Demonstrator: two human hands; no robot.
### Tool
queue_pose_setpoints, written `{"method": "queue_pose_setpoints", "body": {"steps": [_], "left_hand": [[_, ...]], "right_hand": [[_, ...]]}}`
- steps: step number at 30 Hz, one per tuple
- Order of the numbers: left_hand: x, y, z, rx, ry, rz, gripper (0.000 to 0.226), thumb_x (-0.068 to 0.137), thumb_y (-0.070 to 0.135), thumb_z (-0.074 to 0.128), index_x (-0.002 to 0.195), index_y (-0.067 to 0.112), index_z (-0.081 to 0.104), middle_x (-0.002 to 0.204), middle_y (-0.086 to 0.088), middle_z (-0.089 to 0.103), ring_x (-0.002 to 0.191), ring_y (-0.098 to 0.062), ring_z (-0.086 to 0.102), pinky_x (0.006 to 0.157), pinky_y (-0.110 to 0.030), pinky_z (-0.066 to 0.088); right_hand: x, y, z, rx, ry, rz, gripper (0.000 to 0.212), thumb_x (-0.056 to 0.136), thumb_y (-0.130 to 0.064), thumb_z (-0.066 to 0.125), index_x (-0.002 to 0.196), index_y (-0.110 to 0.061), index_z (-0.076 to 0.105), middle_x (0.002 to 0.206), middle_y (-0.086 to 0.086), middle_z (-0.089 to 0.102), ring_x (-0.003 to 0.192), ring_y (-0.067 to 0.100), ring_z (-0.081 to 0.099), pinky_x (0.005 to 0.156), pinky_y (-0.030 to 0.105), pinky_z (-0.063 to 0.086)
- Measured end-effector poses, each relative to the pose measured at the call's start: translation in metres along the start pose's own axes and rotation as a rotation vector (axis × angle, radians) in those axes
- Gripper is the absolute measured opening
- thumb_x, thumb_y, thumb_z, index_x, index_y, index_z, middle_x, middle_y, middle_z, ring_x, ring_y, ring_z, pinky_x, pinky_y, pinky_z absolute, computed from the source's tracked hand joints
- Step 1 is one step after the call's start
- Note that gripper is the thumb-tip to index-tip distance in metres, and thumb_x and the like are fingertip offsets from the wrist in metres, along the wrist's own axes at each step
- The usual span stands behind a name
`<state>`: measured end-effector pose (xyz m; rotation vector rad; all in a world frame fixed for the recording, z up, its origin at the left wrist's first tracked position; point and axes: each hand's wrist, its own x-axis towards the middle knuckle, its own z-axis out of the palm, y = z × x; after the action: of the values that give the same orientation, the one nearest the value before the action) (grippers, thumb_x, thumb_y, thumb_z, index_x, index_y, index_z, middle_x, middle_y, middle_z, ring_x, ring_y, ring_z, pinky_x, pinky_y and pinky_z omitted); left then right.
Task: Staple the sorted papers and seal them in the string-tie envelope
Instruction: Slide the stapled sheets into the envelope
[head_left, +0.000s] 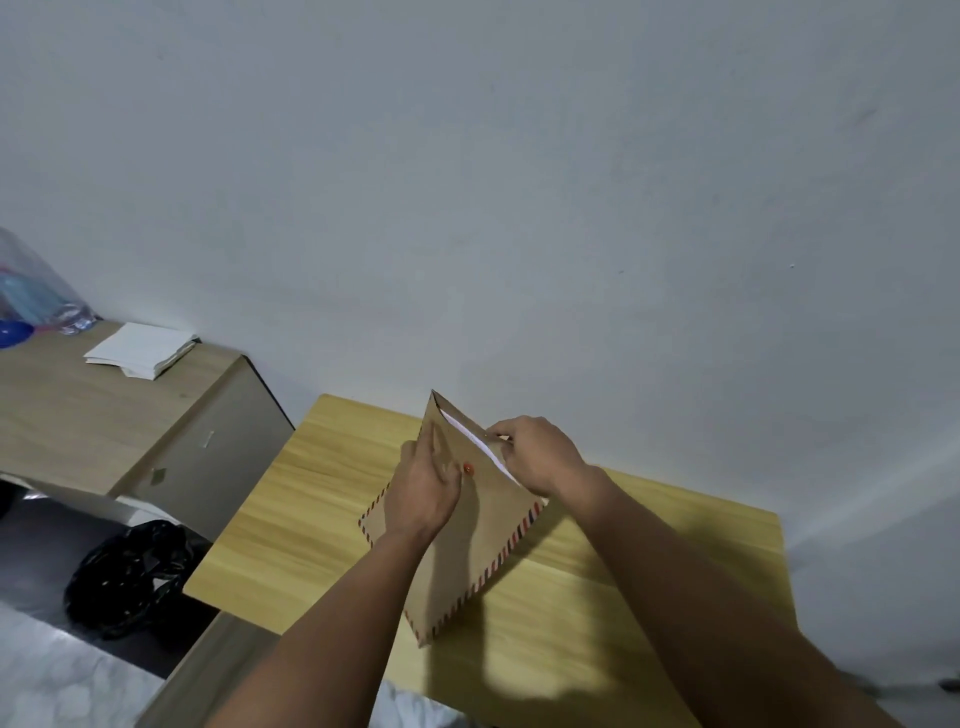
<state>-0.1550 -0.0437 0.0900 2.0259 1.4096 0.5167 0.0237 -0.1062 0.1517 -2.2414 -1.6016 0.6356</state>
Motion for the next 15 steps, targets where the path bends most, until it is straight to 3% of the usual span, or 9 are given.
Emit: {"method": "queue_pose_setpoints", "body": {"steps": [3,7,9,12,15], "left_hand": [[0.012,-0.011,-0.018,0.111,0.036,-0.009,0.082,0.095,0.03,0.066,0.164,0.028,0.022,0.159,-0.006,0.032,0.135,-0.032,0.05,0.092,-0.049,0.057],[0.033,-0.014,-0.046,0.286,0.087,0.067,0.085,0.09,0.03,0.075,0.163,0.025,0.031,0.171,-0.011,0.021,0.153,-0.038,0.027,0.111,-0.052,0.046],[0.044,-0.014,-0.06,0.362,0.103,0.117,0.075,0.089,0.033,0.076,0.156,0.025,0.043,0.169,-0.008,0.028,0.155,-0.036,0.025,0.113,-0.055,0.043],[0.058,-0.016,-0.077,0.39,0.148,0.223,0.055,0.088,0.031,0.078,0.14,0.023,0.061,0.156,-0.006,0.048,0.149,-0.034,0.038,0.11,-0.053,0.043],[0.075,-0.02,-0.089,0.422,0.114,0.392,0.03,0.087,0.028,0.079,0.115,0.019,0.072,0.127,-0.002,0.068,0.126,-0.032,0.058,0.094,-0.047,0.048]], "right_hand": [[0.009,-0.001,-0.007,-0.008,-0.002,-0.032,0.043,0.097,-0.01,0.048,0.127,-0.03,0.072,0.136,-0.005,0.067,0.119,0.022,0.064,0.098,0.038,0.054],[0.022,-0.008,-0.012,0.017,-0.021,-0.08,0.04,0.099,-0.012,0.047,0.12,-0.031,0.076,0.131,-0.009,0.07,0.113,0.016,0.067,0.095,0.033,0.055],[0.029,-0.013,-0.012,0.034,-0.034,-0.104,0.037,0.099,-0.014,0.049,0.117,-0.031,0.077,0.129,-0.01,0.072,0.107,0.011,0.069,0.092,0.027,0.055],[0.037,-0.02,-0.011,0.054,-0.049,-0.138,0.034,0.1,-0.017,0.053,0.113,-0.036,0.078,0.127,-0.013,0.072,0.079,-0.005,0.062,0.071,0.011,0.044],[0.041,-0.027,-0.01,0.073,-0.056,-0.153,0.032,0.101,-0.019,0.054,0.115,-0.036,0.077,0.125,-0.013,0.073,0.09,-0.004,0.061,0.078,0.013,0.045]]}}
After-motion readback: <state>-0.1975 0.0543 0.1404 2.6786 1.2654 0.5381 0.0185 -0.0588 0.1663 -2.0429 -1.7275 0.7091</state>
